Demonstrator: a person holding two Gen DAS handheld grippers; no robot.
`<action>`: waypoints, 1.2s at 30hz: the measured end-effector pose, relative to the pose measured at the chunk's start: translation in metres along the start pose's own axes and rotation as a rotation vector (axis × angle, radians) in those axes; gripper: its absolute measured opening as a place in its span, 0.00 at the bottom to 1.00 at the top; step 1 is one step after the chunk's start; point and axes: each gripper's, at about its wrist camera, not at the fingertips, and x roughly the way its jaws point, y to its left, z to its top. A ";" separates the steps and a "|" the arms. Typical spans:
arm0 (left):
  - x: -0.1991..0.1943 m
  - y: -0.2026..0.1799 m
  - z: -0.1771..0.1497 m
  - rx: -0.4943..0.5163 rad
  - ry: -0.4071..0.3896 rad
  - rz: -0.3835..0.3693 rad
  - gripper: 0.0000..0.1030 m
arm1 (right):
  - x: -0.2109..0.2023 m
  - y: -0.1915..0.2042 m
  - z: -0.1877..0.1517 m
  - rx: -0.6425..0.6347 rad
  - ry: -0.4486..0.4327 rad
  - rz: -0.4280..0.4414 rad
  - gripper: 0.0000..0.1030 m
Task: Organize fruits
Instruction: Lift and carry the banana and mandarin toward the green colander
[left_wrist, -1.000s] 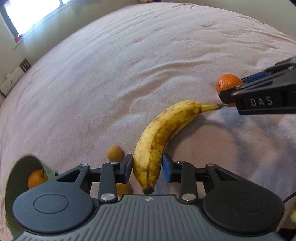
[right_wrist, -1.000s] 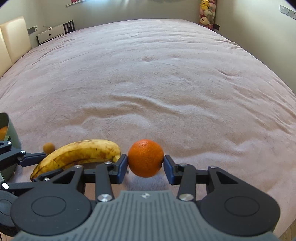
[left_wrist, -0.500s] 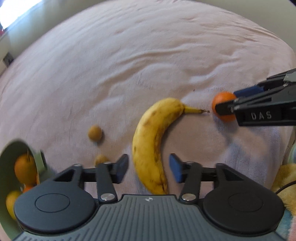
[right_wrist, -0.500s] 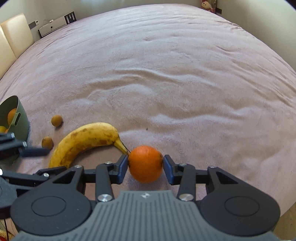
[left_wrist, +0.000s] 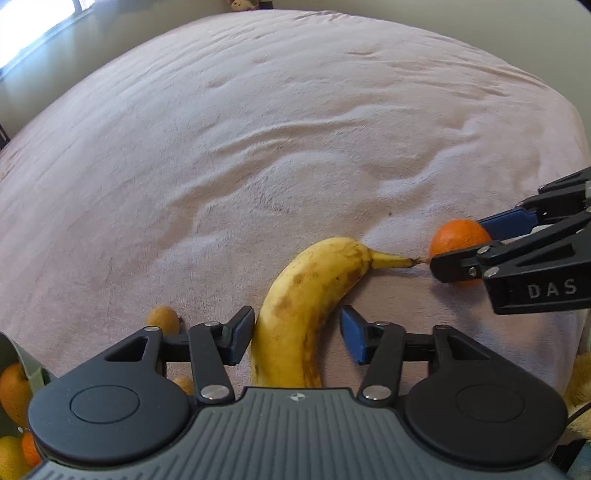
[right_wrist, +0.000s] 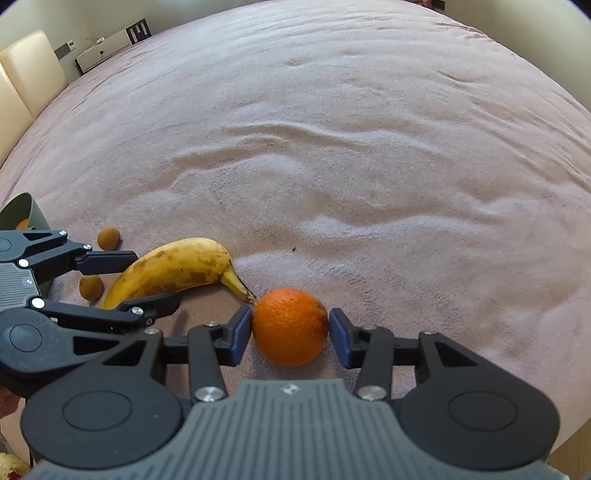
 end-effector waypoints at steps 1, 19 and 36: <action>0.003 0.001 -0.001 -0.003 0.006 0.000 0.54 | 0.001 0.000 0.001 -0.001 0.002 -0.002 0.42; -0.020 0.011 -0.003 -0.127 -0.032 0.024 0.44 | -0.010 0.006 0.003 -0.012 -0.029 0.003 0.41; -0.102 0.045 -0.015 -0.282 -0.101 0.182 0.44 | -0.055 0.065 0.011 -0.178 -0.185 0.071 0.41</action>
